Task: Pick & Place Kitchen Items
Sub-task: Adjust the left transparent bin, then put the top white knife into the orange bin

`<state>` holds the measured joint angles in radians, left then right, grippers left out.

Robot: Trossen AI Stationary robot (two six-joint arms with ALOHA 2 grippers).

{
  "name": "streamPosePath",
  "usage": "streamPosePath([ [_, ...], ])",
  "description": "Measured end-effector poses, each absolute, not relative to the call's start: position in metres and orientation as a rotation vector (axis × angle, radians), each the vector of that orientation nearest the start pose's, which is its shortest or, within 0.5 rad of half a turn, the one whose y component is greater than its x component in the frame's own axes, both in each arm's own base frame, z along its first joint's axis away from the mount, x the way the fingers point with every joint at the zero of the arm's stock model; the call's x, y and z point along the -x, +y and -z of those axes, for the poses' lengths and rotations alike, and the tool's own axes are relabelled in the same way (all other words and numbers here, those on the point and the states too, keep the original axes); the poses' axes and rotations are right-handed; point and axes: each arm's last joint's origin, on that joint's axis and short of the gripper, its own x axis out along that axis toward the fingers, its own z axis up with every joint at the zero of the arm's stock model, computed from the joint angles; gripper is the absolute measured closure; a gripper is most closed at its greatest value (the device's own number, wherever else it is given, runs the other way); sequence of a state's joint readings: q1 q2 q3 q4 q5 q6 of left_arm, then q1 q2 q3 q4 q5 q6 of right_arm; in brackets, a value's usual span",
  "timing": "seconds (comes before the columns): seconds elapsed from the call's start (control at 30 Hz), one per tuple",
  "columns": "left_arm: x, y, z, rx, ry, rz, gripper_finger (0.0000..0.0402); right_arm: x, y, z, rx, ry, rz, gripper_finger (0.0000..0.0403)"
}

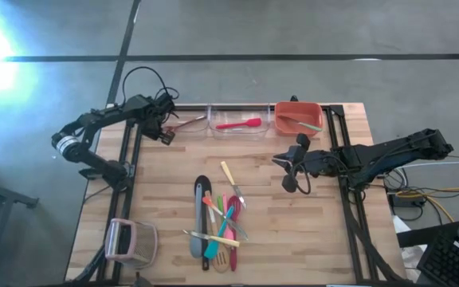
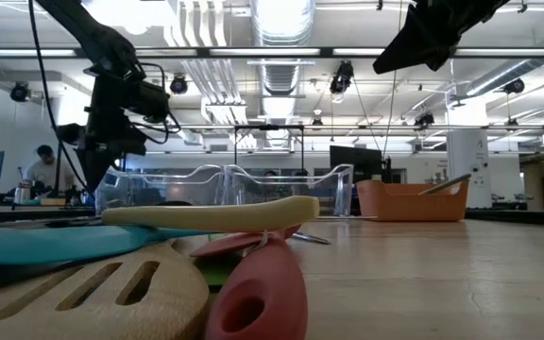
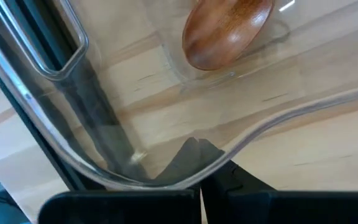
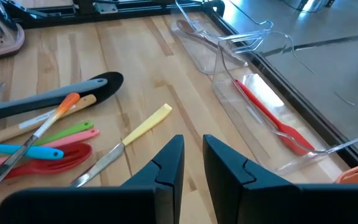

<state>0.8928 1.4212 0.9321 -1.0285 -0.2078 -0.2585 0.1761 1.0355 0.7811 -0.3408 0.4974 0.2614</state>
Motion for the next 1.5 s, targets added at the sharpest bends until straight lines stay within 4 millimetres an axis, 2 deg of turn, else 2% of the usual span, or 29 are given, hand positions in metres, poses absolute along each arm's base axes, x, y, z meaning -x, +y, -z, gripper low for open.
streamPosePath([
  [0.5,-0.145,0.184,-0.208,0.725,1.335,-0.951,0.0401,-0.214,0.024,-0.275,-0.069,0.515,0.385,0.0351],
  [0.67,-0.142,0.176,-0.224,0.657,1.277,-0.963,0.04,-0.214,0.024,-0.275,-0.074,0.514,0.386,0.0351],
  [0.93,-0.121,0.144,-0.27,0.617,1.049,-0.938,0.0398,-0.214,0.024,-0.275,-0.076,0.506,0.387,0.0351],
  [1.23,-0.094,0.088,-0.313,0.552,0.72,-0.695,0.0397,-0.214,0.024,-0.276,-0.113,0.497,0.396,0.0351],
  [1.37,-0.086,0.063,-0.325,0.508,0.57,-0.543,0.0397,-0.215,0.024,-0.276,-0.132,0.484,0.398,0.0351],
  [1.5,-0.082,0.044,-0.323,0.474,0.39,-0.367,0.0397,-0.217,0.025,-0.28,-0.145,0.447,0.393,0.0351],
])
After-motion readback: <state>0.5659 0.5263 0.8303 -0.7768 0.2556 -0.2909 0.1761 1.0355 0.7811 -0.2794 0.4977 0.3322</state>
